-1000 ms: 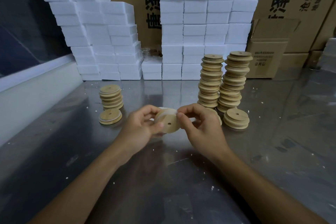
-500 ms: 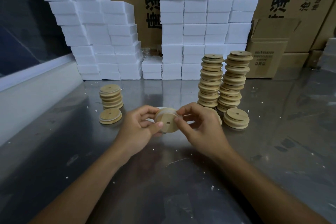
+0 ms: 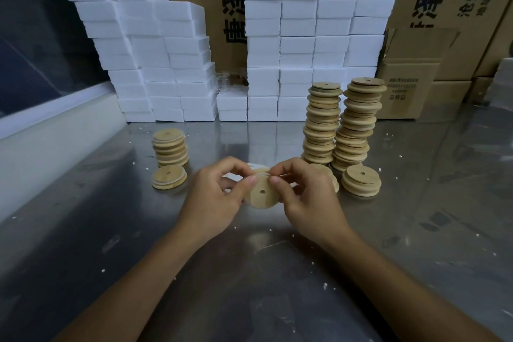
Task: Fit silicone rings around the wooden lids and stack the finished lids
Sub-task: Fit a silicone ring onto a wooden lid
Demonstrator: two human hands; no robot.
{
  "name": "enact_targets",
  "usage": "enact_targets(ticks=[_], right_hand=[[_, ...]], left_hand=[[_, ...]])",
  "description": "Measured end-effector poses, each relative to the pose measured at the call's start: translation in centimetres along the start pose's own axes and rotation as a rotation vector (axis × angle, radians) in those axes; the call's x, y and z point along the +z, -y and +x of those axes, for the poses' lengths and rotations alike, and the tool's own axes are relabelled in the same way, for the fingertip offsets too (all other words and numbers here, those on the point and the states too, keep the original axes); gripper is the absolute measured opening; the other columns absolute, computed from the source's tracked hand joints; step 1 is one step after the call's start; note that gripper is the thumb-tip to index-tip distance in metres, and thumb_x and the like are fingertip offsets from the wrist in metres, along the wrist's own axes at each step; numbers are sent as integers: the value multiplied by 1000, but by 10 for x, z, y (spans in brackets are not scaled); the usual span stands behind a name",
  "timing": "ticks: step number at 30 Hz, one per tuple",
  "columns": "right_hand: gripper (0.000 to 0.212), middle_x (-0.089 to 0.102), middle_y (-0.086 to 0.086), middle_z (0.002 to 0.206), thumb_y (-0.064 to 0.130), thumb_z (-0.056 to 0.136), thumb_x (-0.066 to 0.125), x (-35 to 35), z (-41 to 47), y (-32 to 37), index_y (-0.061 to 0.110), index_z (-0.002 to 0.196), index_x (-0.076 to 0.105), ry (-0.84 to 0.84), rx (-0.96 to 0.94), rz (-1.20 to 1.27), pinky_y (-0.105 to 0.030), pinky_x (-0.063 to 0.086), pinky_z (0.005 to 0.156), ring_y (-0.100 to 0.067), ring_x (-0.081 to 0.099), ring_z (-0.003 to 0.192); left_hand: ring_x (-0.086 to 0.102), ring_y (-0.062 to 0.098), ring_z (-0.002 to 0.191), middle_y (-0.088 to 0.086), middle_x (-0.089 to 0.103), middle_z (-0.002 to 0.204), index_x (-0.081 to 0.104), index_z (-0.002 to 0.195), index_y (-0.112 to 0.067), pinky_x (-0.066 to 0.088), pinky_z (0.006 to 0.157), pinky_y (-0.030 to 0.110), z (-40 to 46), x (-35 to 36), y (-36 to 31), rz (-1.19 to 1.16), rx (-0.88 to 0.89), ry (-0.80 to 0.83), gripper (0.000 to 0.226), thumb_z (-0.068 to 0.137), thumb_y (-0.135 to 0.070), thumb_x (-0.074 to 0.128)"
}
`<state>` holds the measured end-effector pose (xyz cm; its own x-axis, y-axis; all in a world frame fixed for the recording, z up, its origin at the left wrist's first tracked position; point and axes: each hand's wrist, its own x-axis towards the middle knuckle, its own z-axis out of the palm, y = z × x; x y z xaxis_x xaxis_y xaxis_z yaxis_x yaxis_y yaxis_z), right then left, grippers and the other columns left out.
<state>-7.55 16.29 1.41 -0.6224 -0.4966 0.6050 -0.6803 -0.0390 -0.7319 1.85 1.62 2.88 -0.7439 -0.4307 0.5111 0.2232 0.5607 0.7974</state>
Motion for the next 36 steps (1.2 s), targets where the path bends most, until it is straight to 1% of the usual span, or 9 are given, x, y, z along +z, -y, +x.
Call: enact_targets(ticks=[2,6,10,14,20,26,30,33,36], right_hand=[[11,68,19,82,8,91,67,-1,0,0,19,91,67,-23,-89,-88,-16,52,61,-2,65,81],[9,68,21,87,9,89,70,-3,2,0,17,95,70,-52,-115,-113,-11,49,63,-1,66,82],[27,71,12,97,13,85,76,-2,2,2,23,109,67,12,-5,0,-22,57,69,-10,69,82],[32,71,-1,95,14,84,79,2,0,2,26,109,64,47,138,113,-43,58,65,-31,65,67],[27,70,7,78,11,75,86,2,5,5,26,83,64,-131,207,143,-27,54,64,-11,61,64],[21,74,-12,83,8,74,84,0,5,9,5,89,69,-164,277,317,-34,59,68,-19,68,69],[15,75,-8,87,6,84,76,2,4,10,4,98,71,-94,292,268,-34,62,68,-22,73,76],[3,74,0,82,14,88,73,1,2,9,14,91,73,-101,283,128,-45,61,71,-20,72,77],[9,72,3,77,15,90,71,-2,4,9,22,85,71,-161,286,96,-45,61,70,-16,71,72]], left_hand=[[72,20,65,1,72,76,65,75,-17,60,62,49,1,0,3,-27,-69,-6,15,83,-10,74],[70,31,64,7,70,68,64,74,-10,60,68,51,3,1,4,-100,-150,-13,15,86,-4,69],[71,28,75,15,69,85,61,77,-1,60,61,35,2,3,-1,-434,-330,-71,14,90,1,60],[72,26,82,26,68,102,60,86,4,61,67,37,1,3,-4,-502,-459,-50,10,93,-3,58],[73,31,83,29,69,99,61,93,13,61,68,33,2,0,-3,-408,-478,18,19,91,-6,63],[73,34,83,27,71,92,59,86,5,61,68,35,1,-3,-7,-476,-491,37,10,85,-1,67],[73,29,75,20,72,83,60,84,5,60,62,32,7,-10,-6,-555,-515,-109,7,86,1,65],[72,19,66,15,72,79,62,86,1,60,60,30,15,-27,3,-516,-535,-312,6,85,-1,68],[65,9,49,12,68,71,60,84,-2,57,51,24,22,-48,19,-433,-560,-511,10,85,-3,70]])
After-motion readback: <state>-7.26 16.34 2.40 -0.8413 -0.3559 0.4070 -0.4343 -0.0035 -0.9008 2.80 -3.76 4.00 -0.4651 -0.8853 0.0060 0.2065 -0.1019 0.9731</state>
